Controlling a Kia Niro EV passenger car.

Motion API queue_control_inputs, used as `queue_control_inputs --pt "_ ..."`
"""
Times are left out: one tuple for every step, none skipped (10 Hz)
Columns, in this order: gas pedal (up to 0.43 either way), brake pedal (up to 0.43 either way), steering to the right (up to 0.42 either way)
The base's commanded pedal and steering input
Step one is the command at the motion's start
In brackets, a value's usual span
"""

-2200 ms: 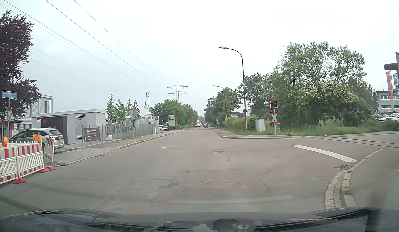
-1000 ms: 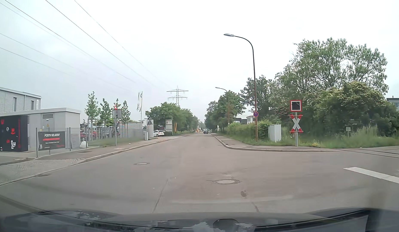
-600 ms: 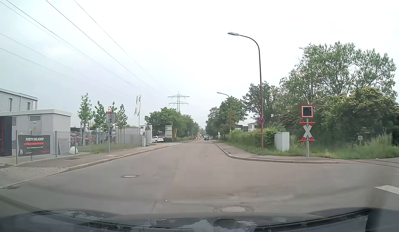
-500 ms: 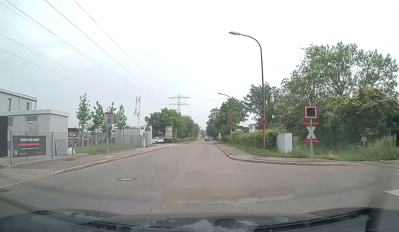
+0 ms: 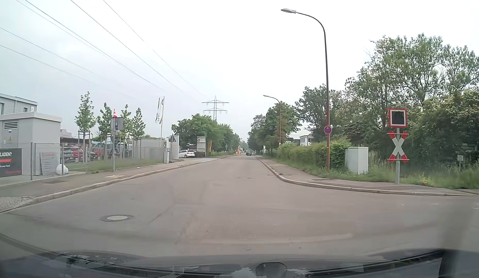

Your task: Follow the waypoints while adhering to traffic rules and regulations

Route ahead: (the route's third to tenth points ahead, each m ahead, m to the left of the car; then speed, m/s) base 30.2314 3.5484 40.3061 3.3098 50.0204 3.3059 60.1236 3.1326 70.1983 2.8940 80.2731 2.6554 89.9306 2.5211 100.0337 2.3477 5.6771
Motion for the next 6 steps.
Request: queue_control_inputs --pt "0.228 0.0 -0.01" --pt "0.228 0.0 -0.008" --pt "0.228 0.0 -0.006" --pt "0.228 0.0 -0.006" --pt "0.228 0.0 -0.013" --pt "0.24 0.0 -0.01"
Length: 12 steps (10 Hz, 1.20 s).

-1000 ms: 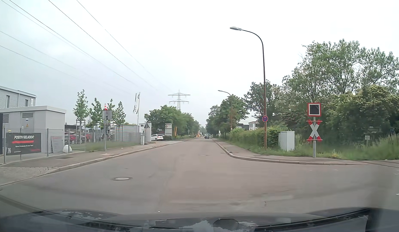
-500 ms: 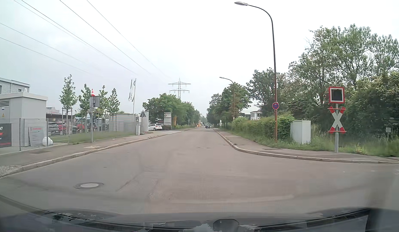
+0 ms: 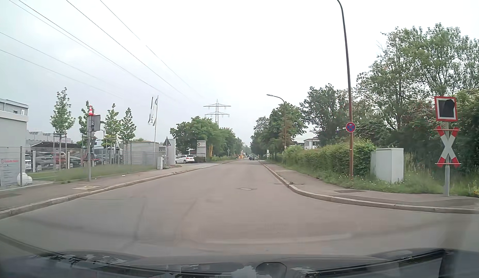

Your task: Follow the waypoints while adhering to traffic rules and regulations

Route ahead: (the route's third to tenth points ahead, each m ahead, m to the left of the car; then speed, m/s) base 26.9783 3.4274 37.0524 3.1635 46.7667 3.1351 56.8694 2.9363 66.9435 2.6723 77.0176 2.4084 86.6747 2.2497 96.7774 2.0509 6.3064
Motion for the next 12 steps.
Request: queue_control_inputs --pt "0.24 0.0 0.002" --pt "0.24 0.0 0.008" --pt "0.24 0.0 0.006" --pt "0.24 0.0 0.003" --pt "0.24 0.0 0.004" --pt "0.24 0.0 0.005" --pt "0.24 0.0 0.003" --pt "0.24 0.0 -0.001" --pt "0.24 0.0 -0.002" --pt "0.24 0.0 -0.002" --pt "0.24 0.0 -0.002" --pt "0.24 0.0 -0.002"
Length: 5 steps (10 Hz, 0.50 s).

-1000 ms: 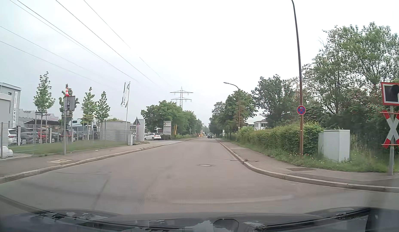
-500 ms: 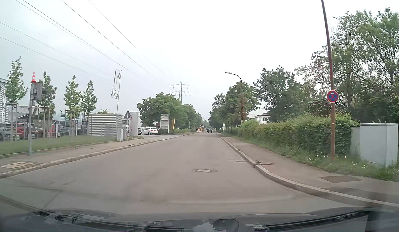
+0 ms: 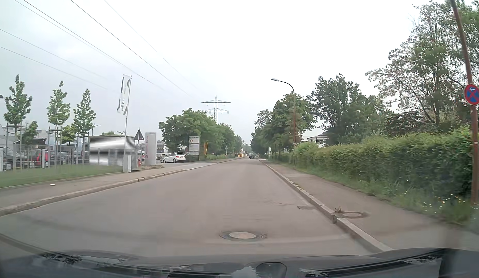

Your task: Follow the waypoints while adhering to traffic rules and regulations

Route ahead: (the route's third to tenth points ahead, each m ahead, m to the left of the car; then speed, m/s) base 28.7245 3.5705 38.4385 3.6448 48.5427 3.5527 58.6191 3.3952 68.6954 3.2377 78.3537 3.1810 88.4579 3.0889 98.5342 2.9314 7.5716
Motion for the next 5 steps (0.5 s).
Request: queue_control_inputs --pt "0.24 0.0 -0.002" --pt "0.24 0.0 -0.002" --pt "0.24 0.0 -0.002" --pt "0.24 0.0 -0.001" --pt "0.24 0.0 -0.001"
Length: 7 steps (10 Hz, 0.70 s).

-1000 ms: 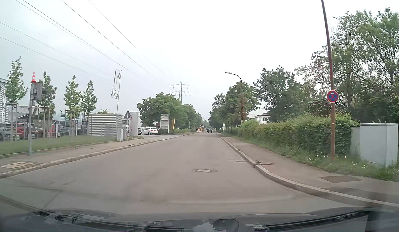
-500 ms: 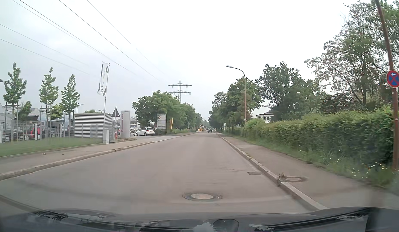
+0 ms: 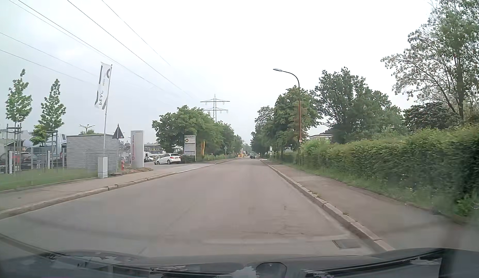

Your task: Follow the waypoints while adhering to traffic rules and regulations

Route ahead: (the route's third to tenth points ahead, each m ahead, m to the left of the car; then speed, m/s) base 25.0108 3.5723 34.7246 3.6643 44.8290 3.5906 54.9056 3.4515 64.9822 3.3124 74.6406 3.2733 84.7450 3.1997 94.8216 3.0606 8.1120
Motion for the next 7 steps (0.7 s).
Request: queue_control_inputs --pt "0.24 0.0 -0.001" --pt "0.24 0.0 -0.001" --pt "0.24 0.0 0.0" --pt "0.24 0.0 0.001" --pt "0.24 0.0 0.0" --pt "0.24 0.0 0.0" --pt "0.24 0.0 0.001"
